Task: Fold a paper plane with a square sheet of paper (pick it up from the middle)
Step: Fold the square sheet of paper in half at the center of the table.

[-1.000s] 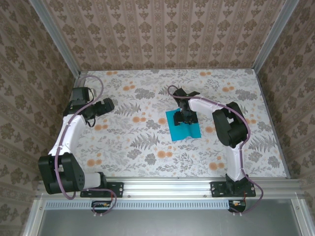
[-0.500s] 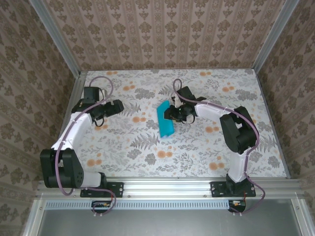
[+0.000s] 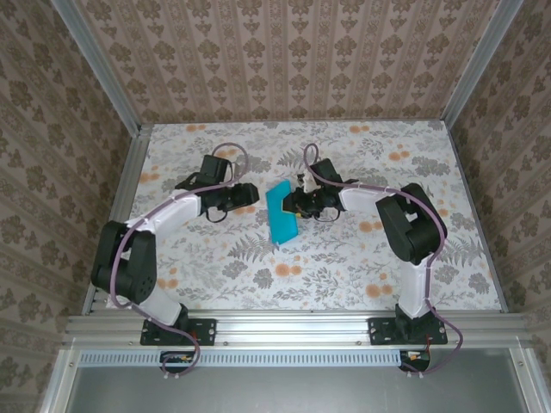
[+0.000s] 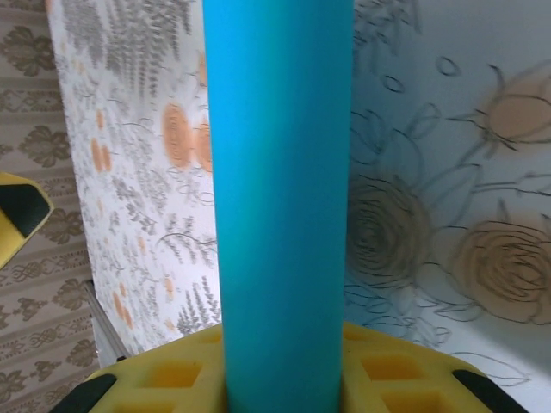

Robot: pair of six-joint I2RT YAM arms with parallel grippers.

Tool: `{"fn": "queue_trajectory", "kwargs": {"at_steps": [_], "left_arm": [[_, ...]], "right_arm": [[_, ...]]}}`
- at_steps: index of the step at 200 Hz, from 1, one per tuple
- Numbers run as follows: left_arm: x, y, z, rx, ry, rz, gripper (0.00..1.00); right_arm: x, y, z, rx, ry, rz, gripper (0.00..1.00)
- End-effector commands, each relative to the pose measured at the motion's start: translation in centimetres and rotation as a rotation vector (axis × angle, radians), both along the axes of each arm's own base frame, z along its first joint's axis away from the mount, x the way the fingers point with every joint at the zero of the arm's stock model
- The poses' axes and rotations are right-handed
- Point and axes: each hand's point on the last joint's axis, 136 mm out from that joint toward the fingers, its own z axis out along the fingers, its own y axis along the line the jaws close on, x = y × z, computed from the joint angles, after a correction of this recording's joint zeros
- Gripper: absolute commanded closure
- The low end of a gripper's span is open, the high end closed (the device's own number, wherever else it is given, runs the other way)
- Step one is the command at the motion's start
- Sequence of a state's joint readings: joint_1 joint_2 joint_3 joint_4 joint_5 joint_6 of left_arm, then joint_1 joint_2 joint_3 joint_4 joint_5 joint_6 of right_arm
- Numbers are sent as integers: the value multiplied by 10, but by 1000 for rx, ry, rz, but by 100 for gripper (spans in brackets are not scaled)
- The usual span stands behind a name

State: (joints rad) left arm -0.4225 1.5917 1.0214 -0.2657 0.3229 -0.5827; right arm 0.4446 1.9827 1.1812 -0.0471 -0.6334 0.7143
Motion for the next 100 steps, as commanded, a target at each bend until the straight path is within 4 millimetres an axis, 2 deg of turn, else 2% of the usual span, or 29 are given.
{"fn": "queue_trajectory", "kwargs": {"at_steps": [1,6,8,11,49,71,100], "left_arm": [[7,-22,-2,-66,2,-5,47],[8,-23,-5,-69,7,-5,50],[2,-34,-5,-69,10,-34,51],[1,-38,-7,-72,13,-41,53],[-1,-68,-27,-108,70,-94,72],[-1,-78,-38,-99,96,-114,81],[-1,-82,-54,-66,133,-119,89]], "right_arm": [[-2,-4,-13,2,17,1,71],[-1,-5,-14,2,19,-1,72],[-2,-5,-14,1,20,0,72],[-2,-5,-15,-1,22,-1,72],[-4,-9,-22,-14,37,-1,73],[-6,-11,-24,-18,47,-2,73],[-8,-12,-26,-23,57,-3,73]]}}
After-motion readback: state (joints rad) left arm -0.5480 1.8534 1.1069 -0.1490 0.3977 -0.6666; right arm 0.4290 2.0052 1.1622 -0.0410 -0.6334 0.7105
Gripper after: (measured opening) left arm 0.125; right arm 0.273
